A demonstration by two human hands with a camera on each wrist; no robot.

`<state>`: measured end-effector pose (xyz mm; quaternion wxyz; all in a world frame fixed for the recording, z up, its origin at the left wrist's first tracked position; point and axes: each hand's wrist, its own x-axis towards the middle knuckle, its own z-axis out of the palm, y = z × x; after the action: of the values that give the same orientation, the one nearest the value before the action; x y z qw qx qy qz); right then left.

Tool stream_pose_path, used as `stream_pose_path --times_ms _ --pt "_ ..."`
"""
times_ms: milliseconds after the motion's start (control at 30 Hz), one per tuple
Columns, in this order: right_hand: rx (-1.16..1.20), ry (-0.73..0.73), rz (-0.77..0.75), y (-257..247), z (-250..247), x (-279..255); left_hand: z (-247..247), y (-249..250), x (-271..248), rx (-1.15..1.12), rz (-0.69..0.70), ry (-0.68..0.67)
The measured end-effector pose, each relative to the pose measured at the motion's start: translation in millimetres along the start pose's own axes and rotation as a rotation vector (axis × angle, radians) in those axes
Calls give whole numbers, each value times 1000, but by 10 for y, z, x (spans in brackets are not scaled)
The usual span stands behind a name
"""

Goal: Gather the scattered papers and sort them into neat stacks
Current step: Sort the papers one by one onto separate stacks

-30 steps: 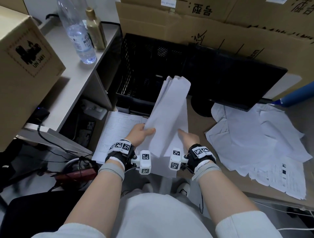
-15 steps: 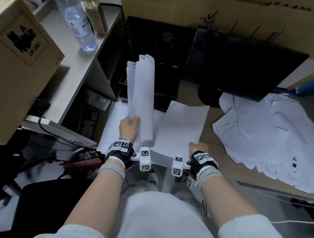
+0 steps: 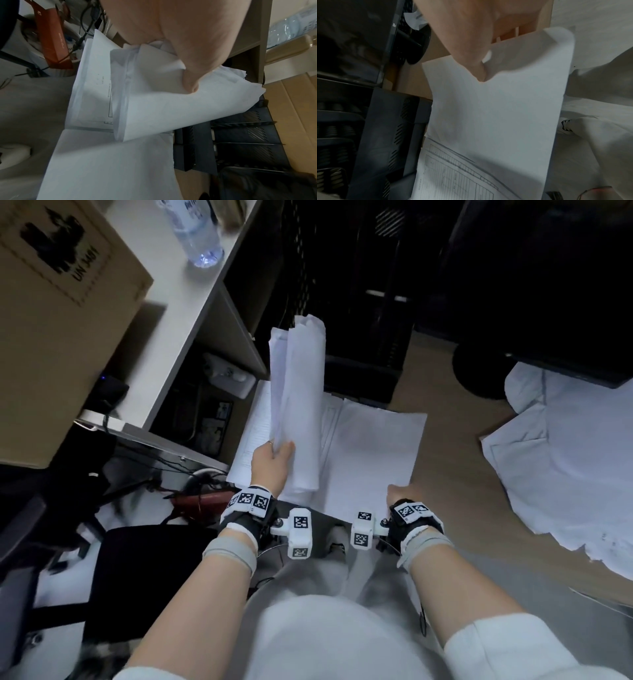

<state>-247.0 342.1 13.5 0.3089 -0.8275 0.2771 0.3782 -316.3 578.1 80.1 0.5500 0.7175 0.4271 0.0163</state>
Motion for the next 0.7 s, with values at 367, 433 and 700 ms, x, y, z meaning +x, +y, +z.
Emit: stream_pose_path --times_ms 367,433,700 --pt "438 -98 -354 -453 -241 -403 394 64 -103 -23 21 -181" --pt "482 -195 -482 -620 -334 -525 496 161 -161 -40 35 -237" --pt "312 -301 -629 -773 -624 -694 698 696 -423 -254 -24 -412"
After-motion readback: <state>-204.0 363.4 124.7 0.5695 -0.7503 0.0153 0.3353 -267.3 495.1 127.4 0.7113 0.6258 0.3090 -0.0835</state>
